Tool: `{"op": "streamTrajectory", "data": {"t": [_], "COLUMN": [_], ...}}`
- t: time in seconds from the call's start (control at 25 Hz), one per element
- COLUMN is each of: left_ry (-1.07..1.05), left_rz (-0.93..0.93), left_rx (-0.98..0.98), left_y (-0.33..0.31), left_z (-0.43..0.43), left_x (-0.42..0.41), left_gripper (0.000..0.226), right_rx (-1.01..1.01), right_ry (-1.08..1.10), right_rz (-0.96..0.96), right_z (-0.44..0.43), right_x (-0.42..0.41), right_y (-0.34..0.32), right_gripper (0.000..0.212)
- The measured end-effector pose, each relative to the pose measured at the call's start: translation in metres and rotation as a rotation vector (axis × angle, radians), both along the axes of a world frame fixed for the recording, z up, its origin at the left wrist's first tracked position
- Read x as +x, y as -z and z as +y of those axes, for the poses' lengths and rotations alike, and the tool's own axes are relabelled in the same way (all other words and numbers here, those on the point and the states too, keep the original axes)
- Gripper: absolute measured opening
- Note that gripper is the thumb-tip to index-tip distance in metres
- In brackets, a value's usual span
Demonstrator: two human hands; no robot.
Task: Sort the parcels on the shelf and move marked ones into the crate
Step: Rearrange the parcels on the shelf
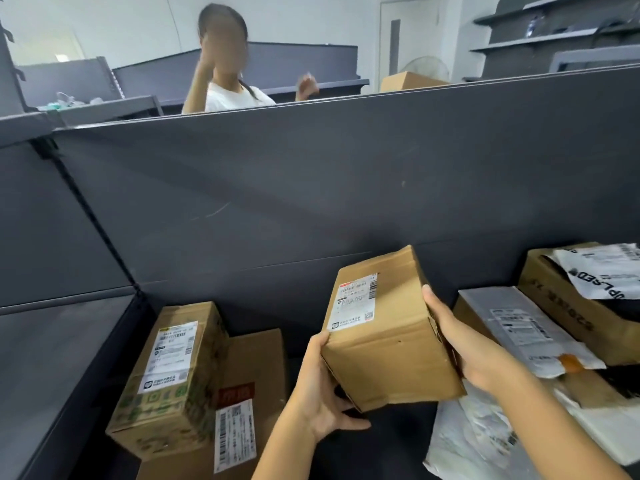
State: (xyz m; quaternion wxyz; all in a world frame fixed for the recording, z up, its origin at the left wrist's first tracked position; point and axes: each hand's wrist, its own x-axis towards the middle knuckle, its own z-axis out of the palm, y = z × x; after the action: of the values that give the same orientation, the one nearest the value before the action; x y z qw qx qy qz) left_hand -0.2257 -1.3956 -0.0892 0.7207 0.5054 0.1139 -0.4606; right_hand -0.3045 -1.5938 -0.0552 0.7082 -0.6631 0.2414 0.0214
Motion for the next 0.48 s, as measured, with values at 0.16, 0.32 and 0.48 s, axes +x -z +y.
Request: {"op": "streamTrajectory", "data": {"t": [0.16,0.32,0.48], "left_ry": [-0.062,-0.205,-0.257], "left_rz": [0.003,-0.008,-0.232], "left_rx": [-0.089,-0.447,-0.459], "left_y": [0.005,0.025,0.026], "left_z": [0.001,-0.005,-0.003], "left_x": [0.002,-0.004,0.001], "left_gripper": [0.062,0.064,0.071], "right_rx": [-0.106,-0.638,-0.584], "right_ry": [0.029,0.053,0.004], "right_rz": [-0.027,-0.132,-0.287], "right_z": [0.015,0.046,0.035], "right_x": [0.005,0.005,0.005], "right_y": [-0.007,-0.025,-0.018], "right_gripper": [0.112,0.109,0.099]}}
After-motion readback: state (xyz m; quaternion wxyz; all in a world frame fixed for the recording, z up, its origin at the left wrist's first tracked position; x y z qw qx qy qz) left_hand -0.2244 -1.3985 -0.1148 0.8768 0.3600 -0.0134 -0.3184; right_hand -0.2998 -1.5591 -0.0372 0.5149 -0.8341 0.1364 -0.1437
